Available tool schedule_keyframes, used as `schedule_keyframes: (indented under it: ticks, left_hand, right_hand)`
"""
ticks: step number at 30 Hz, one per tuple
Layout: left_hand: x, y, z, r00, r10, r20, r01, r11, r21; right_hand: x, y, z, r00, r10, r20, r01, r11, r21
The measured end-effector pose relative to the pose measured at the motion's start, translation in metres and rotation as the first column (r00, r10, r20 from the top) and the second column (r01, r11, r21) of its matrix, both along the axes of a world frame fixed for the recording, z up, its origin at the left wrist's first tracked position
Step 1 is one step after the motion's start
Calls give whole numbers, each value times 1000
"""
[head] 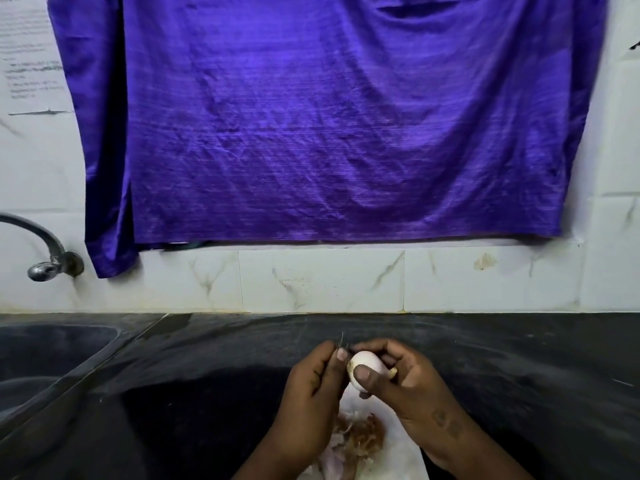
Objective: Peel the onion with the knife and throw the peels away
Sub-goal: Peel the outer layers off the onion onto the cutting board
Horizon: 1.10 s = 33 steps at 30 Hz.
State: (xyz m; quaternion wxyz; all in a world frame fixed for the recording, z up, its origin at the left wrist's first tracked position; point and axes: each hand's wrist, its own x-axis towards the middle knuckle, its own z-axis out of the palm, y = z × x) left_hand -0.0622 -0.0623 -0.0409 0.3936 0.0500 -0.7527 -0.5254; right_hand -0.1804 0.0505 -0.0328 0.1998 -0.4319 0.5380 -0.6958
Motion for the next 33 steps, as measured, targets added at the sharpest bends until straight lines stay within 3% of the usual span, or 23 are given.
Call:
schedule_keyframes:
  ticks: [4,9,18,23,28,33]
  left_hand:
    - [0,4,5,994,-101,-44,109,952,285]
    - [-4,1,-5,997,-18,-80,27,993,114]
    - [-7,-9,-19,984,165,62,-153,975,-163]
    - [-9,-9,-17,993,107,51,-104,993,-53]
    - [-8,2,-6,999,-36,-30,41,982,187]
    - [-10,-15,-10,989,147,-35,-139,975,171]
  right_hand:
    - [-2,5,2,1000,15,-17,-16,998,-55]
    - [-7,3,-4,999,-29,-45,27,999,-27]
    - [-6,1,-11,988,-73,-133,72,997,-10]
    - [-4,1,-10,989,-60,-135,59,998,-15]
    - [-5,0,-6,995,-39,-91,32,997,-72]
    - [-7,0,3,999,-24,24,29,974,-224]
